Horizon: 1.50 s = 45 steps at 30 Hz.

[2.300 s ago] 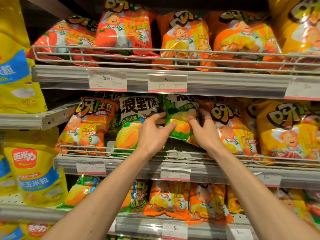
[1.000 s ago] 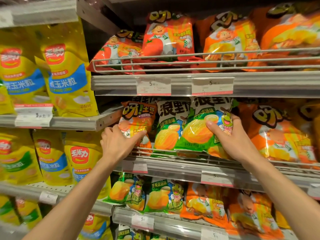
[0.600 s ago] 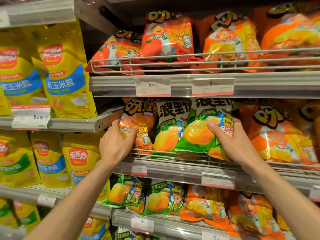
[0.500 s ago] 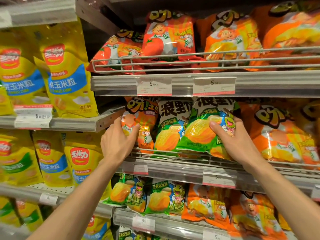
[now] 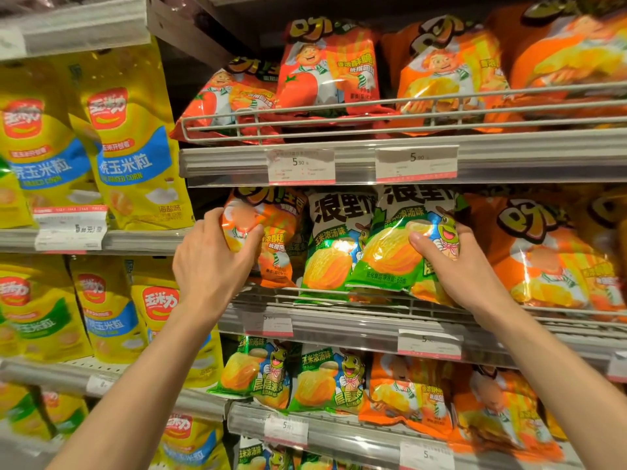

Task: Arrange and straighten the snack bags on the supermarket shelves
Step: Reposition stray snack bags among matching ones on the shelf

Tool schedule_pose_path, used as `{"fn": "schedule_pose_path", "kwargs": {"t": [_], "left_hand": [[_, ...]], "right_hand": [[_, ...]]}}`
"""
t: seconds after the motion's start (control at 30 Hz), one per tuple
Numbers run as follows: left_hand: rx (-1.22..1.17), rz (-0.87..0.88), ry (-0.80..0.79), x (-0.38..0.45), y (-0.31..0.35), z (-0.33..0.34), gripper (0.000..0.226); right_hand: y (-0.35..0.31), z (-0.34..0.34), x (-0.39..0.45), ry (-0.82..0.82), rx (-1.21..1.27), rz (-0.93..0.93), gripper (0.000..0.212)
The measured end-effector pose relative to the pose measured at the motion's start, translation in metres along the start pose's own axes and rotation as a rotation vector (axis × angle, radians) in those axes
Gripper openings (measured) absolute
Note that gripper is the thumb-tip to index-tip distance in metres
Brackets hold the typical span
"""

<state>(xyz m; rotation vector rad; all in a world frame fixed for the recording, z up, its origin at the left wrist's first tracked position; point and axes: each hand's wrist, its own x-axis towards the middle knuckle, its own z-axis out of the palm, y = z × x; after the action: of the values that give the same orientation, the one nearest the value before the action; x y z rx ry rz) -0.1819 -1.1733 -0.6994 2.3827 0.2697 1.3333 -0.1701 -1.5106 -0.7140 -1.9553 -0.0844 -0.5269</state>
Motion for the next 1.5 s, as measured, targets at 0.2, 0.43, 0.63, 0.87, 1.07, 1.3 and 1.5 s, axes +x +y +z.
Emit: {"fn": "schedule_pose_path", "kwargs": {"t": [0.2,0.43,0.63,0.87,1.07,1.3,1.5], "left_hand": [[-0.065,0.002,0.020,0.005,0.003,-0.008,0.067],[-0.221,-0.115,-0.009,-0.013,-0.006,-0.014,0.061],[-0.429,-0.235,0.033,-0.040,-0.004,-0.013,0.055],[-0.514,-0.214,-0.012,-0.060,0.040,-0.003,0.054],[-0.511,-0.130,-0.078,-0.069,0.088,0.007,0.056],[-0.391,0.071,-0.149,-0.079,0.158,0.032,0.061],[-0.147,0.202,-0.277,-0.083,0.195,0.060,0.082]], "right_hand": [[0.002,0.000,0.001,0.001,-0.015,0.005,0.084],[0.003,0.000,0.003,-0.004,-0.005,0.006,0.084],[0.004,0.001,0.004,0.007,0.019,0.006,0.083],[-0.012,-0.019,-0.001,0.037,0.043,-0.024,0.070],[-0.017,-0.083,-0.008,0.024,-0.155,-0.054,0.077],[0.005,-0.147,-0.020,0.058,-0.188,-0.019,0.071],[0.022,-0.159,-0.022,0.064,-0.057,-0.002,0.071]]}}
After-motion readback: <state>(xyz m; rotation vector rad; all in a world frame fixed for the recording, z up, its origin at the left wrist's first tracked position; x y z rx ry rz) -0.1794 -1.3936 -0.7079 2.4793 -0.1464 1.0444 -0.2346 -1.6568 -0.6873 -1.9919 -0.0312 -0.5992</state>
